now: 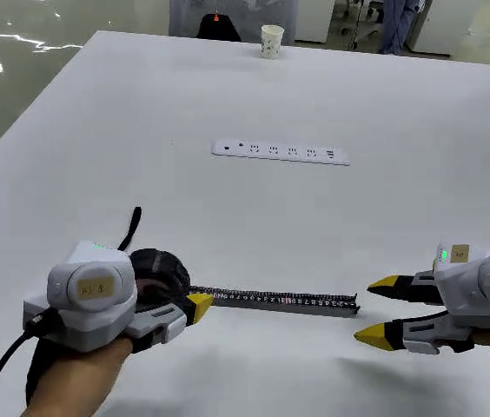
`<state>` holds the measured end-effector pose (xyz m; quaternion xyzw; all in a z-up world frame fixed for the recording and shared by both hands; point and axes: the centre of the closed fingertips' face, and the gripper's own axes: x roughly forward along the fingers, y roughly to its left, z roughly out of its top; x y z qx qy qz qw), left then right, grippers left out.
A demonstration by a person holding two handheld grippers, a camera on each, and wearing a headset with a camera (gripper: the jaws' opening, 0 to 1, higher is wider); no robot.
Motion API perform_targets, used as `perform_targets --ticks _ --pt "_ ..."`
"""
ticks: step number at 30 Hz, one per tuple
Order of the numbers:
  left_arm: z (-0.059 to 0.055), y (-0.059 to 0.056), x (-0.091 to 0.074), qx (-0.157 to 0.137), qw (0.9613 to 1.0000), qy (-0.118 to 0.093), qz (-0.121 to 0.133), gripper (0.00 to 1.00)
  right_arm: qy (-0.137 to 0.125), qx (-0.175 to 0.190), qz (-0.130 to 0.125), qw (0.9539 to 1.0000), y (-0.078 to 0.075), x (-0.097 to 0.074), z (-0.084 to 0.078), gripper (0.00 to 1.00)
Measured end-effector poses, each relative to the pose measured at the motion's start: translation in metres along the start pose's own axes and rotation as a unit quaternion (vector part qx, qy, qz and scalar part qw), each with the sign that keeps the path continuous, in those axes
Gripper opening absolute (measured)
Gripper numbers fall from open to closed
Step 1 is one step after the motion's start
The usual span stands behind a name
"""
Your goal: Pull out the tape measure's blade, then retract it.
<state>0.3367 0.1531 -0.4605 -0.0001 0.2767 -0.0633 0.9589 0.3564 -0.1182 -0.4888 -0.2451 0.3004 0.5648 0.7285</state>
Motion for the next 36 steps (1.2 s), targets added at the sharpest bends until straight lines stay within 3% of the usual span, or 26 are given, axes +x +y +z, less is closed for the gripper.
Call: perform_targets --ticks 13,24,36 --pt "-0.006 0.007 0.011 -0.033 0.9992 0.019 0.011 0.8 0.043 -0.064 0.031 0.9966 -0.013 0.015 -0.002 0.26" --pt "-0.01 0.011 0.023 -0.062 0.9975 0.029 0.019 0.69 0.068 -0.087 0.055 0.9924 -0.016 0.025 -0.01 0.18" --pt "-0.014 0.013 0.033 -0.073 0.9961 0.041 0.028 0.65 0.079 -0.096 0.075 0.9894 -0.018 0.032 -0.013 0.13"
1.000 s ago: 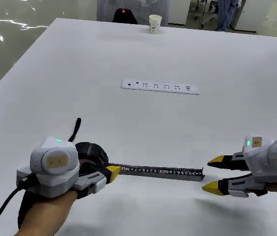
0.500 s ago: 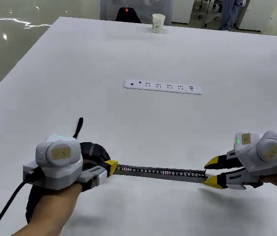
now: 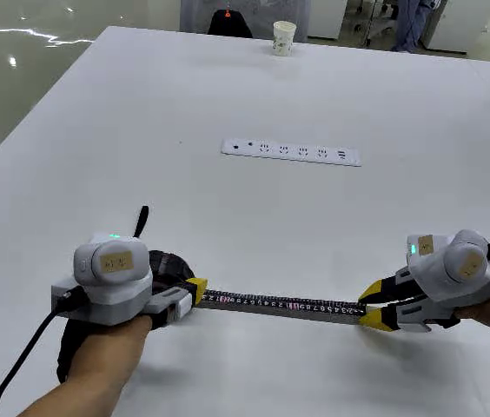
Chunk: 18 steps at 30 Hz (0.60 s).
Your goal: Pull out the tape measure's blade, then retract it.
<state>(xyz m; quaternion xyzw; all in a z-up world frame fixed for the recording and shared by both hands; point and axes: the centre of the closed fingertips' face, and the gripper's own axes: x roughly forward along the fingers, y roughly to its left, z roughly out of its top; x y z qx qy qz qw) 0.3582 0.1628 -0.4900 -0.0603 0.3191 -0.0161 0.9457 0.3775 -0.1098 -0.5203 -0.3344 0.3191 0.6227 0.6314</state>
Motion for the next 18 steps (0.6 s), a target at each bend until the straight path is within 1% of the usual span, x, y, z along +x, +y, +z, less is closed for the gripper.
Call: perform_targets --ticks 9,13,18 --pt "-0.0005 0.0017 0.0029 -0.008 0.9999 0.005 0.009 0.64 0.008 -0.018 0.01 0.9998 0.0003 0.0016 -0.0005 0.12" --pt "-0.0004 0.0035 0.0047 -0.013 0.9998 0.006 0.016 0.63 0.012 -0.015 0.011 0.9998 0.0001 0.0014 -0.0006 0.11" --pt "-0.001 0.0041 0.0067 -0.017 0.9996 0.008 0.019 0.64 0.017 -0.015 0.009 0.9997 0.0001 0.0017 -0.0006 0.11"
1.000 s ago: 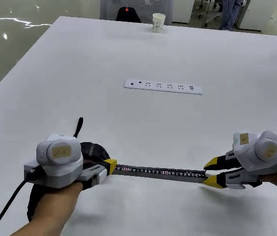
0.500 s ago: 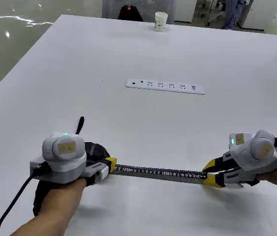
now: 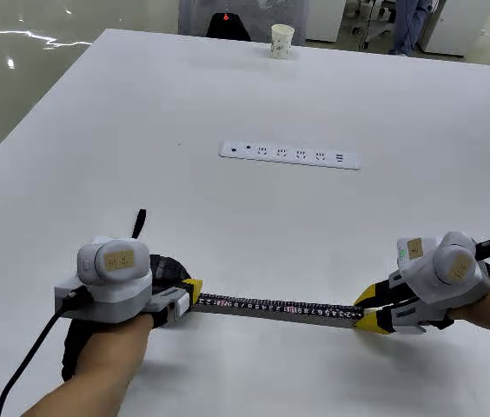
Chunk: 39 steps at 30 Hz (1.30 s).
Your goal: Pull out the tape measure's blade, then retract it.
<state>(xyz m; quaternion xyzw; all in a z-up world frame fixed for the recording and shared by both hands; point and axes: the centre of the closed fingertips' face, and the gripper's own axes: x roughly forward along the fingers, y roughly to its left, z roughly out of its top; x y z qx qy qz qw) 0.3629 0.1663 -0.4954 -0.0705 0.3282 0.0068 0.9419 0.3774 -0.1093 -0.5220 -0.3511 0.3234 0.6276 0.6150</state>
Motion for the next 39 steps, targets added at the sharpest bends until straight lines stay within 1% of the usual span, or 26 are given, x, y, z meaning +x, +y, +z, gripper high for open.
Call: perform_targets --ticks 1,3,10,20,35,39 --pt "0.0 0.0004 0.0002 0.0 1.0 0.0 0.001 0.64 0.001 0.0 0.0 1.0 0.0005 -0.0001 0.0005 0.11" --pt "-0.0001 0.0004 0.0 -0.001 1.0 0.002 0.002 0.64 0.003 0.013 0.0 0.9999 0.0002 -0.0001 0.0003 0.1" --pt "-0.0004 0.0011 0.0002 0.0 1.0 0.004 0.006 0.64 0.008 0.005 0.001 1.0 -0.0003 0.0 0.0 0.1" --pt "-0.0022 0.0018 0.0014 -0.002 0.9998 0.015 0.014 0.62 0.012 0.0 0.002 0.9999 0.0001 0.0005 -0.0004 0.1" --pt "-0.0027 0.0019 0.0024 0.005 0.9995 0.029 0.013 0.59 0.015 -0.001 0.004 0.9999 -0.0004 0.001 -0.0004 0.09" --pt "-0.0034 0.0016 0.0023 0.005 0.9995 0.03 0.012 0.59 0.016 -0.001 0.004 0.9999 -0.0005 0.0012 -0.0009 0.09"
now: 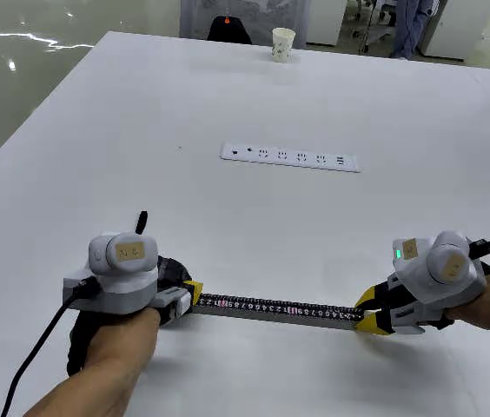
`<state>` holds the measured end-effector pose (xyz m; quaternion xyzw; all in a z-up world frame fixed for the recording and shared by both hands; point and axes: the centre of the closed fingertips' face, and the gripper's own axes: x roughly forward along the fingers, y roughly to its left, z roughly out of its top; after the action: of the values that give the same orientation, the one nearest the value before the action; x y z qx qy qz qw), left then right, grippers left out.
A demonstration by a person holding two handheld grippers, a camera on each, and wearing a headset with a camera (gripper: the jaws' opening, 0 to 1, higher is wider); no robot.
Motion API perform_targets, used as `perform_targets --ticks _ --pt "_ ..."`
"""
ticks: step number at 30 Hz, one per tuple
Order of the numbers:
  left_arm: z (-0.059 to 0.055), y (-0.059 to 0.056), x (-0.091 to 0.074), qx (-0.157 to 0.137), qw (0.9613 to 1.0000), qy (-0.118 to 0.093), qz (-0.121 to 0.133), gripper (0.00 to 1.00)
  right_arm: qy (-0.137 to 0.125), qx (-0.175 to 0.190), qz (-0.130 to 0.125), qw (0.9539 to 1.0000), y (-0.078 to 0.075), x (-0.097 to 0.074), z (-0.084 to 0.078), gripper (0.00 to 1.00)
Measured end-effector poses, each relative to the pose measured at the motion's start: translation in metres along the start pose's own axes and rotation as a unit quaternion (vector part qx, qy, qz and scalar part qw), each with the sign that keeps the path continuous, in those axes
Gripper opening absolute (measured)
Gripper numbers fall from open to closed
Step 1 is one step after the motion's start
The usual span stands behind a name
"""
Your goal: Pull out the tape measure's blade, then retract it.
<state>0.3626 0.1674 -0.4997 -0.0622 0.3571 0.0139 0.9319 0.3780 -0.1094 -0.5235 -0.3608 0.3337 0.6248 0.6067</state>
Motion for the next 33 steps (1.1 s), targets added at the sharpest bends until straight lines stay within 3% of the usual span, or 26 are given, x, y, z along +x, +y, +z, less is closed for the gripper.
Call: perform_targets --ticks 25,33 --pt "-0.002 0.001 -0.001 -0.004 1.0 0.002 -0.009 0.59 -0.001 0.0 0.001 1.0 0.001 0.003 0.006 0.09" --pt "-0.001 0.002 -0.001 -0.006 0.9999 0.004 -0.011 0.59 -0.008 -0.002 0.004 1.0 0.002 0.007 0.016 0.09"
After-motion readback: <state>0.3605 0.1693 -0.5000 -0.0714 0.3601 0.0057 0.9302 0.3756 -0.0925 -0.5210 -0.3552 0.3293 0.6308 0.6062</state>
